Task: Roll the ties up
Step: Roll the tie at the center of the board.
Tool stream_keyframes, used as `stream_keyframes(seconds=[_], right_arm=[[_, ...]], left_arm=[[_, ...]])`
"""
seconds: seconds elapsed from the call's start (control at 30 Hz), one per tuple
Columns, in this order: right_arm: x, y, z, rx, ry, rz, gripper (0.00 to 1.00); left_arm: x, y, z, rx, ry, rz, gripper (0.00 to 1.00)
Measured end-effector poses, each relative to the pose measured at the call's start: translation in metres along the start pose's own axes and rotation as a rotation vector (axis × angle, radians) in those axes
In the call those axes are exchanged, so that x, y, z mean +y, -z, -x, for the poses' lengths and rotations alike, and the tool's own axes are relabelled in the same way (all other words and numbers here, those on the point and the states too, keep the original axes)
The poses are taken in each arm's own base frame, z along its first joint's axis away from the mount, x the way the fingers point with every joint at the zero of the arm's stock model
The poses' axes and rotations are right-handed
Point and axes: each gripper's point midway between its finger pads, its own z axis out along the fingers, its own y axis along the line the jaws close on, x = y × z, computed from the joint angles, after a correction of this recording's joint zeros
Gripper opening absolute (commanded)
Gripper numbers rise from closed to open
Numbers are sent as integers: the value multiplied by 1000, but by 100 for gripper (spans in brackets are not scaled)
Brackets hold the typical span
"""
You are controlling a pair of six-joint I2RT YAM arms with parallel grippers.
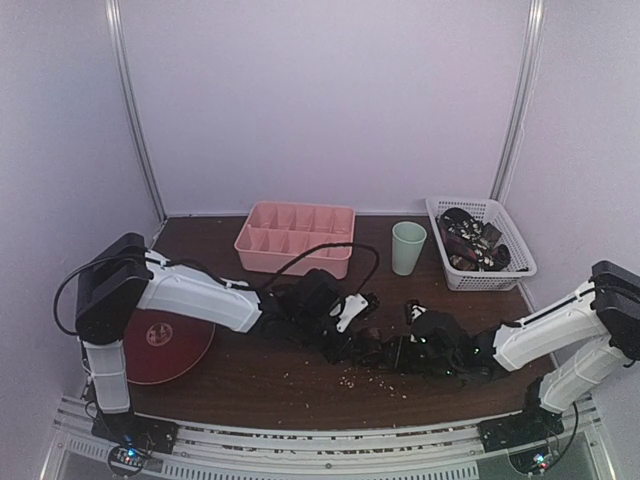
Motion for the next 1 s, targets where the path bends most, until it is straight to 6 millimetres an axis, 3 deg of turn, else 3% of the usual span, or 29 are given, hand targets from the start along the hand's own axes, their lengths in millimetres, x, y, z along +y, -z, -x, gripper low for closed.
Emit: stream_keyframes(seconds=[0.47,0.73,1.0], right_arm=[[-13,20,15,-78,-2,-50,36],[-10,32,19,-113,-32,12,45],[6,33,26,-129,-65,87,51]], left_arm=[[3,-8,3,13,-6,13,21],[3,-10,6,10,-6,12,21],[3,-12,6,10,-5,12,21]])
